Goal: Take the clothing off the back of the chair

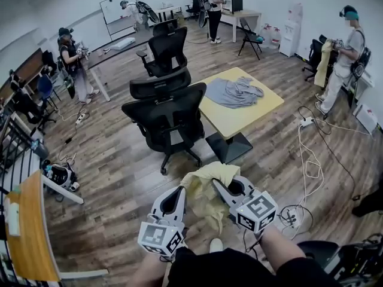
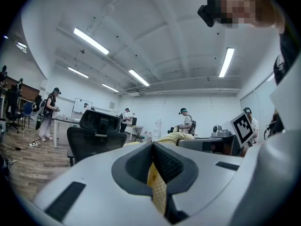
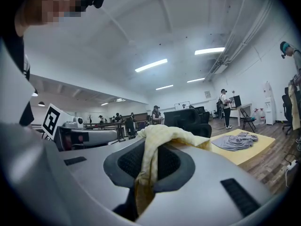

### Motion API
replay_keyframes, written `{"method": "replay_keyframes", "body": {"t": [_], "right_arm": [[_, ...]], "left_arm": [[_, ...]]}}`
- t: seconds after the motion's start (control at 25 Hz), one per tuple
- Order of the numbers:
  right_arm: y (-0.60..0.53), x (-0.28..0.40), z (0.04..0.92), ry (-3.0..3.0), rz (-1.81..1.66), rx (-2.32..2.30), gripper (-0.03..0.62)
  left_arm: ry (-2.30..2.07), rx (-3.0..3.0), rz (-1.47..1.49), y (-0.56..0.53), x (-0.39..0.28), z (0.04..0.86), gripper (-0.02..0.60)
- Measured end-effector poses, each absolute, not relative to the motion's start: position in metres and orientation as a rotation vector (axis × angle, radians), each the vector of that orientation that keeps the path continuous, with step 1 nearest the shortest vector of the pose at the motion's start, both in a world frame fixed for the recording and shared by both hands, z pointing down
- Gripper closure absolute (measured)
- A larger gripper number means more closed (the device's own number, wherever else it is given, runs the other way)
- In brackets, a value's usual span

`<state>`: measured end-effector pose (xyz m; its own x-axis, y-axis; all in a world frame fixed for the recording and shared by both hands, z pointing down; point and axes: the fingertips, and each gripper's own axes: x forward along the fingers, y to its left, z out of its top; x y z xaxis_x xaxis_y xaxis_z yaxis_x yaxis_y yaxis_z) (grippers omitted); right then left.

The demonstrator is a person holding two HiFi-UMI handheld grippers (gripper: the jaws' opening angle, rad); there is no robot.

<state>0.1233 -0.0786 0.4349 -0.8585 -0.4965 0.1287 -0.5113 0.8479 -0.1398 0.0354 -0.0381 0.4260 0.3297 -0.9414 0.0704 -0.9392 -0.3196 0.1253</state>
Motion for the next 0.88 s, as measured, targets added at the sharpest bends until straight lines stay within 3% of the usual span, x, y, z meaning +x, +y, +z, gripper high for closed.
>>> {"method": "replay_keyframes", "body": {"t": [0.88], "right_arm": [[-0.057,0.103,0.441,-2.953,0.194,0.706,0.546]], "left_arm": [[-1.810,2.349,0.002,-0.015,0.018,0.446,0.566]]}}
